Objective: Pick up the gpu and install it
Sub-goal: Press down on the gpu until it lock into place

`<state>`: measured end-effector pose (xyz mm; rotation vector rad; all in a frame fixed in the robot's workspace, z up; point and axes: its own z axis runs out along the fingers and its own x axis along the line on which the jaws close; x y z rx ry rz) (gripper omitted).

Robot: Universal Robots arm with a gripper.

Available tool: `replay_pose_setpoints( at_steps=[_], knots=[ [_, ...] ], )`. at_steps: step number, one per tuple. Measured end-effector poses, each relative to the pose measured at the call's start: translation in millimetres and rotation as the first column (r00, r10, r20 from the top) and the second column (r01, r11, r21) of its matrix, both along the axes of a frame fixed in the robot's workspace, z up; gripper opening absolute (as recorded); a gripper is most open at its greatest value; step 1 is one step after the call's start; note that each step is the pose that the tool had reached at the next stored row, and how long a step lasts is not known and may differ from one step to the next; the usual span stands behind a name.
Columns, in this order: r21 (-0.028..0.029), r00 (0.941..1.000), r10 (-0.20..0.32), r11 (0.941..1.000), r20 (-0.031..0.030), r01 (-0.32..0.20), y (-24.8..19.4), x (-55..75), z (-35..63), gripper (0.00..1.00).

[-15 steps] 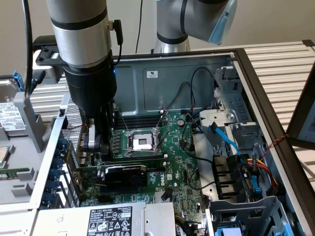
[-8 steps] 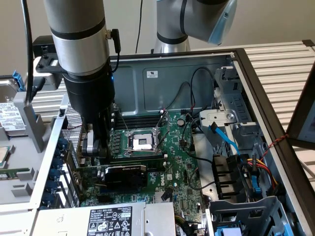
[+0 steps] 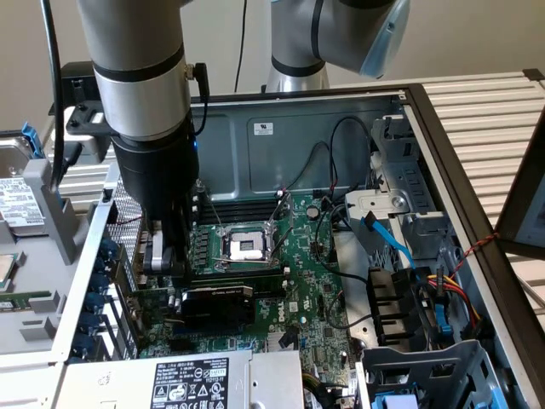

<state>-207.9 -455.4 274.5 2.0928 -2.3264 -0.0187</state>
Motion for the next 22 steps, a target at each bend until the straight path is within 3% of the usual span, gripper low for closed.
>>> replay_pose_setpoints(
  at_steps=[12, 17, 22],
  knots=[
    [0.0007, 1.0, 0.0, 1.0, -0.0012, 0.0, 1.8, -3.3, -9.7, 0.11],
    [0.002, 0.9999, 0.0, 1.0, -0.0129, 0.0, 2.0, -4.2, -9.0, 0.11],
    [0.0016, 0.9998, 0.0, 1.0, -0.0181, 0.0, 2.0, -5.7, -9.0, 0.11]
  ],
)
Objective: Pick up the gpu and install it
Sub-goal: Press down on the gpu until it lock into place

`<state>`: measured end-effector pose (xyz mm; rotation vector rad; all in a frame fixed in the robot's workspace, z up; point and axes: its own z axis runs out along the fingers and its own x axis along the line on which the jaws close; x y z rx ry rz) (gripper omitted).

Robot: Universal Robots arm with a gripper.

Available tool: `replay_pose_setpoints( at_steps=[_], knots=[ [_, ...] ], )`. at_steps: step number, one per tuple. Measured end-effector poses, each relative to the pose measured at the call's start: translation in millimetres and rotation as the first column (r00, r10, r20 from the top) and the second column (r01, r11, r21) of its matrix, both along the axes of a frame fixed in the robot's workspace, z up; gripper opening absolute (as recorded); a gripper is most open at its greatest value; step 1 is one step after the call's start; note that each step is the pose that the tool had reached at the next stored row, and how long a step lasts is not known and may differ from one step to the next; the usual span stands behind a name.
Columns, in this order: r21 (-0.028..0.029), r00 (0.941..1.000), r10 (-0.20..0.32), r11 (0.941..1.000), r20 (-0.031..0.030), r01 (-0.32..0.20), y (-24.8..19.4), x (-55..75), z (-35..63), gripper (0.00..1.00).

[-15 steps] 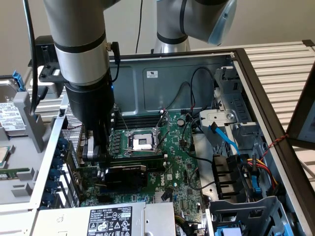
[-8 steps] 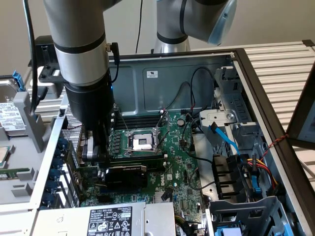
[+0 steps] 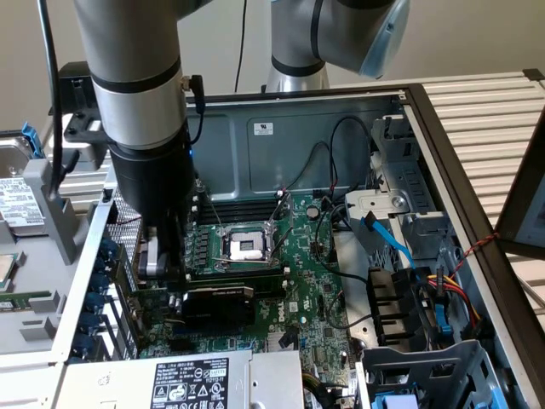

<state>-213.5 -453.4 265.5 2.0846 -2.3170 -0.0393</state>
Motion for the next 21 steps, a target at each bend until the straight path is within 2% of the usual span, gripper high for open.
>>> replay_pose_setpoints(
  at_steps=[5, 6, 10, 14, 17, 21],
  knots=[
    [0.0001, 1.0, 0.0, 1.0, -0.0004, 0.0, 0.0, -0.8, 0.1, 0.11],
    [0.0016, 1.0, 0.0, 1.0, 0.0003, 0.0, 0.1, -0.9, 1.7, 0.11],
    [0.0002, 1.0, 0.0, 1.0, -0.0002, 0.0, 0.0, 1.8, 15.3, 0.11],
    [0.0001, 1.0, 0.0, 1.0, -0.0002, 0.0, -1.9, 14.1, 21.0, 0.11],
    [-0.0001, 1.0, 0.0, 1.0, -0.0004, 0.0, -4.9, 25.9, 25.1, 0.11],
    [0.0, 1.0, 0.0, 1.0, -0.0004, 0.0, -8.4, 38.5, 26.5, 0.11]
  ],
)
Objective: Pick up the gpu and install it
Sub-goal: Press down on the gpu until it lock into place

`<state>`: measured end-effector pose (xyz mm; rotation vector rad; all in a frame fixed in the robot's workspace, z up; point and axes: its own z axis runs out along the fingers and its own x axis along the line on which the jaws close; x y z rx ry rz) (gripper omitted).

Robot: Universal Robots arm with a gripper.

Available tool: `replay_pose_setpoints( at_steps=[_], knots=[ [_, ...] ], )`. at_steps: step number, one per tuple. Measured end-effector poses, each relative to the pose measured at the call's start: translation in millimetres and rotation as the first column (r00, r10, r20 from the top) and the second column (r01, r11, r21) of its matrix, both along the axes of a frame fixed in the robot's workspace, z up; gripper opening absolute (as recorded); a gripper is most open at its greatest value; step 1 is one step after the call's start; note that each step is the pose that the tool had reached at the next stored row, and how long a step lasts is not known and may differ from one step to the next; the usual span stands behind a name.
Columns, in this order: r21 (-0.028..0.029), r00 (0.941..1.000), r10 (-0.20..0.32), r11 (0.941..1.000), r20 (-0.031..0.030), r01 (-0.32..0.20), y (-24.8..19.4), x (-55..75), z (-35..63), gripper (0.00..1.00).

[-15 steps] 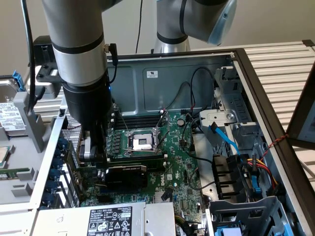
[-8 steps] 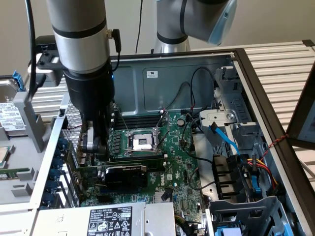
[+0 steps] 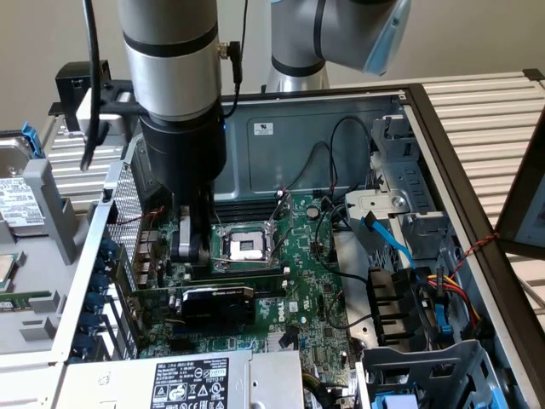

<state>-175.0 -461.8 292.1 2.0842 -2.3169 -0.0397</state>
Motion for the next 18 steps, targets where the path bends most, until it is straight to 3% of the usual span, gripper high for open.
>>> replay_pose_setpoints(
  at_steps=[5, 11, 14, 18],
  knots=[
    [0.0001, 1.0, 0.0, 1.0, 0.0012, 0.0, -0.1, 2.9, -3.5, 0.11],
    [0.0001, 1.0, 0.0, 1.0, 0.0074, 0.0, -0.3, 5.1, -7.5, 0.11],
    [0.0, 0.9999, 0.0, 1.0, 0.0142, 0.0, -0.3, 5.6, -11.0, 0.11],
    [-0.0001, 0.9996, 0.0, 1.0, 0.0291, 0.0, -0.3, 5.5, -14.7, 0.11]
  ],
)
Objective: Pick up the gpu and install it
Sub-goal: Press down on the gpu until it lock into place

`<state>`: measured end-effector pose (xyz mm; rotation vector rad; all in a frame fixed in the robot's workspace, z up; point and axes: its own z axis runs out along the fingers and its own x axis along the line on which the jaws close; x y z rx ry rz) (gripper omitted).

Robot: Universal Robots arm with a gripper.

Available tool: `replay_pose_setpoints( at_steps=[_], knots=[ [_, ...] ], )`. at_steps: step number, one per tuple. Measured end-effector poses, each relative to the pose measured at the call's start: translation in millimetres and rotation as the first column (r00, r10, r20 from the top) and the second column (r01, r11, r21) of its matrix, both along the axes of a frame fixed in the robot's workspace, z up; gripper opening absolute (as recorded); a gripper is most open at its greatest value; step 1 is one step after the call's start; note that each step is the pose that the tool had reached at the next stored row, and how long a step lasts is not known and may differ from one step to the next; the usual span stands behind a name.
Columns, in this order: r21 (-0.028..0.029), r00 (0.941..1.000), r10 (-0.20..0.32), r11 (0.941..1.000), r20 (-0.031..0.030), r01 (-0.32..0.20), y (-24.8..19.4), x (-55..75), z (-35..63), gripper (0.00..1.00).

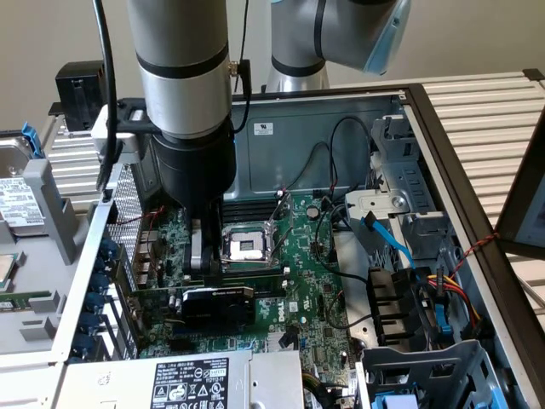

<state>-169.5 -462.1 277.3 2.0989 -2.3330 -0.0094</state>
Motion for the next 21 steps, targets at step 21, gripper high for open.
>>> replay_pose_setpoints(
  at_steps=[21],
  knots=[
    [0.0126, 1.0, 0.0, 0.9999, -0.0003, 0.0, -0.7, -5.1, 5.5, 0.11]
  ],
)
